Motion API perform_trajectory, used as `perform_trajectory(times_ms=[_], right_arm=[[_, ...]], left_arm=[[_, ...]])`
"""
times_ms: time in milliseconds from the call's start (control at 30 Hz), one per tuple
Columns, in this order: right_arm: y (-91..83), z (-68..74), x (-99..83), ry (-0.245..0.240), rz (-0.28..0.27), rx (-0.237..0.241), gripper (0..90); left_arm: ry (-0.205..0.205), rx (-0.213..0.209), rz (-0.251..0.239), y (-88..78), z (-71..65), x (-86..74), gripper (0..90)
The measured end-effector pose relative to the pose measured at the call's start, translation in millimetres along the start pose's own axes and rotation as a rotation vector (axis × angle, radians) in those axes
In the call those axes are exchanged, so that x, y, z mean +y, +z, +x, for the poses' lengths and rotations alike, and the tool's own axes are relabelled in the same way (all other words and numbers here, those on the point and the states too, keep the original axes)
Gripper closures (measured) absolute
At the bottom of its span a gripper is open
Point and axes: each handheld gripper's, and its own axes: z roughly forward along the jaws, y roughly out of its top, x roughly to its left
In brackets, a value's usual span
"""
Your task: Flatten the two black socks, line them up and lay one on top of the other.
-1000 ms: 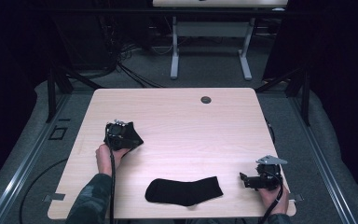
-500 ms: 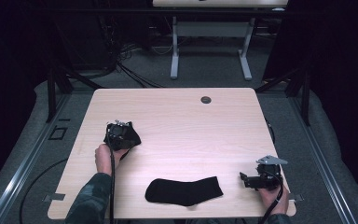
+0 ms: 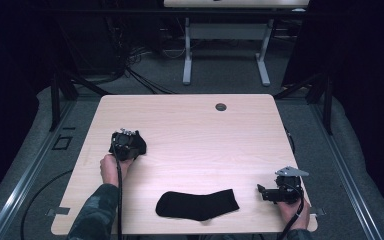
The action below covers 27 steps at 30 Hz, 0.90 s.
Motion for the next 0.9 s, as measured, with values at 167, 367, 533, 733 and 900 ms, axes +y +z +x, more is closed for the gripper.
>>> perform_trajectory(times_ms=[167,367,533,733,900], right_arm=[[0.0,0.0,0.0,0.001,-0.001,0.0,3.5],[-0.1,0.0,-0.1,0.002,-0.002,-0.002,3.7],[0.0,0.0,-0.1,0.002,-0.002,-0.002,3.7],[-0.1,-0.1,0.0,0.001,-0.001,-0.001,3.7],[-0.2,0.1,0.0,0.003,0.0,-0.002,3.7]], left_arm=[[-0.004,-0.004,-0.018,-2.0,2.2,-0.9,77.5],[0.003,-0.001,-0.081,-21.2,2.0,-0.7,77.6],[0.045,0.003,-0.145,-45.2,-3.8,-0.2,77.6],[0.105,-0.01,-0.199,-74.6,-18.9,4.4,77.6],[0.151,-0.03,-0.228,-90.8,-34.9,10.0,77.4]])
